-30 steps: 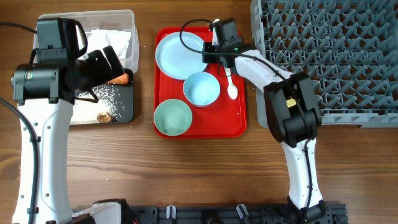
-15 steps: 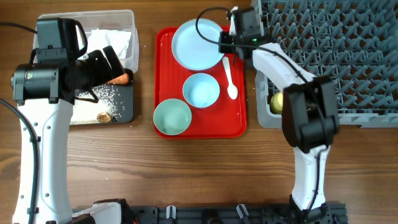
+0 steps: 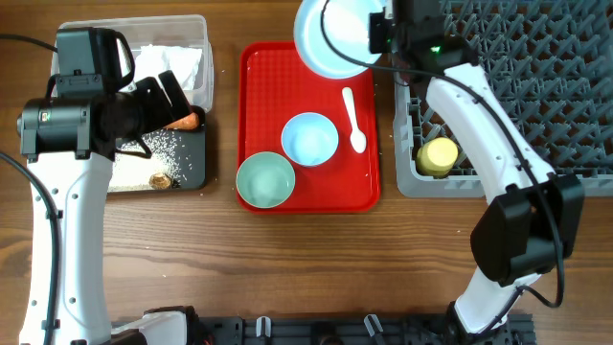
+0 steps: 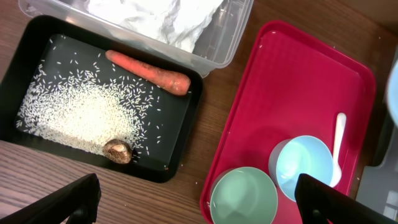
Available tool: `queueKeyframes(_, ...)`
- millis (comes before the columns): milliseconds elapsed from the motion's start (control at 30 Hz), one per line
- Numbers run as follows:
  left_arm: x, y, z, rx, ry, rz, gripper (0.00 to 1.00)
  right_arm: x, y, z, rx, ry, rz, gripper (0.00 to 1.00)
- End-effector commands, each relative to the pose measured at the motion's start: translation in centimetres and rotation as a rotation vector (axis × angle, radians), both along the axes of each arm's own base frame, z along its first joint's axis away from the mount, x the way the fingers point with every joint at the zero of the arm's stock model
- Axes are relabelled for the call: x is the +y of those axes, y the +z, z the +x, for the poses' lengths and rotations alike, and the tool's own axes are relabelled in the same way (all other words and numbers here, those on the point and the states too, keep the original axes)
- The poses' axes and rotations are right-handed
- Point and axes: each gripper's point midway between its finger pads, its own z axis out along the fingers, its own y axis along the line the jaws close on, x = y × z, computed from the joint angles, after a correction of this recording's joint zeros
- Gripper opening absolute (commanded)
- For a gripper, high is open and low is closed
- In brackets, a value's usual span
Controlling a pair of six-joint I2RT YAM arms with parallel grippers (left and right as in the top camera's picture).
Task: Sort waste into correct bins and load items into the dishwasher rack
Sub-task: 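Carry the plate over the grey dish rack with the right gripper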
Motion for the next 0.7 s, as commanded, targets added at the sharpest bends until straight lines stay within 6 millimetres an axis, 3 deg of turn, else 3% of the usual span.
queueKeyframes(0, 0.0, 0.2, -0.1, -0.006, 0.011, -0.007, 1.0, -6.4, 3.5, 0.0, -0.071, -0.122, -0.086, 0.04)
queueKeyframes(133, 0.0, 0.2, -0.1, -0.006, 0.011, -0.007, 1.0, -11.0, 5.2, -0.1, -0.103, -0.226, -0.185, 0.04)
queueKeyframes(233, 0.0, 0.2, -0.1, -0.006, 0.011, -0.007, 1.0, -14.4, 7.5, -0.7, -0.153, -0.326, -0.248, 0.04)
queueKeyframes(433, 0.0, 0.2, -0.1, -0.006, 0.011, -0.007, 1.0, -18.3, 13.3, -2.8, -0.259, -0.414, -0.356, 0.04)
queueKeyframes(533, 0.0, 0.2, -0.1, -0.006, 0.011, -0.007, 1.0, -20.6, 14.9, -3.6, -0.264, -0.476, -0.491, 0.04)
queueKeyframes(667, 0.0, 0.2, -0.1, -0.006, 0.011, -0.007, 1.0, -21.7, 15.4, -3.7, -0.258, -0.479, -0.545, 0.04)
